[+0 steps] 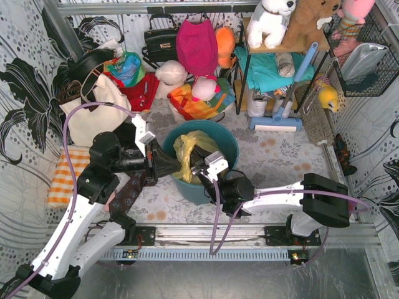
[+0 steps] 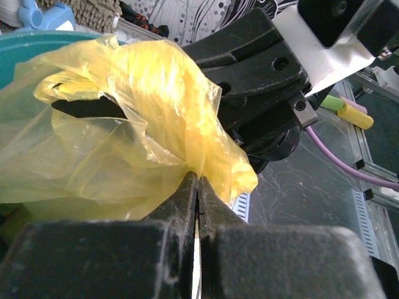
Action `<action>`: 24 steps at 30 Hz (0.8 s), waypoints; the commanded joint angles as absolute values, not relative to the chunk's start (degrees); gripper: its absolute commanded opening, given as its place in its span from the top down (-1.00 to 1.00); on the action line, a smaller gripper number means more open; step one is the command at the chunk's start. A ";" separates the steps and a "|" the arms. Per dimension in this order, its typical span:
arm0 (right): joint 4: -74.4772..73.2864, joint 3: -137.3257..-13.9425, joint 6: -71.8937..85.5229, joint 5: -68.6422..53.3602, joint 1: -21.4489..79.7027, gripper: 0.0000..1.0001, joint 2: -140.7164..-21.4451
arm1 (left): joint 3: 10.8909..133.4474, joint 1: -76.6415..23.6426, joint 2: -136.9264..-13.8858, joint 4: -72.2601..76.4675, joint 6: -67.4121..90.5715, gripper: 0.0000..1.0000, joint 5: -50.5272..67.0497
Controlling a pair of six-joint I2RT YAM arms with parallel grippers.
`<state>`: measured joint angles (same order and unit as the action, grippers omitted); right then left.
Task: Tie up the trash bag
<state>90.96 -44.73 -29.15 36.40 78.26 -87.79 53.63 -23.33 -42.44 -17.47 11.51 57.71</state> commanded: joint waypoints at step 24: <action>97.29 -43.42 -23.67 24.61 78.52 0.94 -89.03 | 60.73 -23.04 -42.26 -27.11 8.21 -0.18 51.44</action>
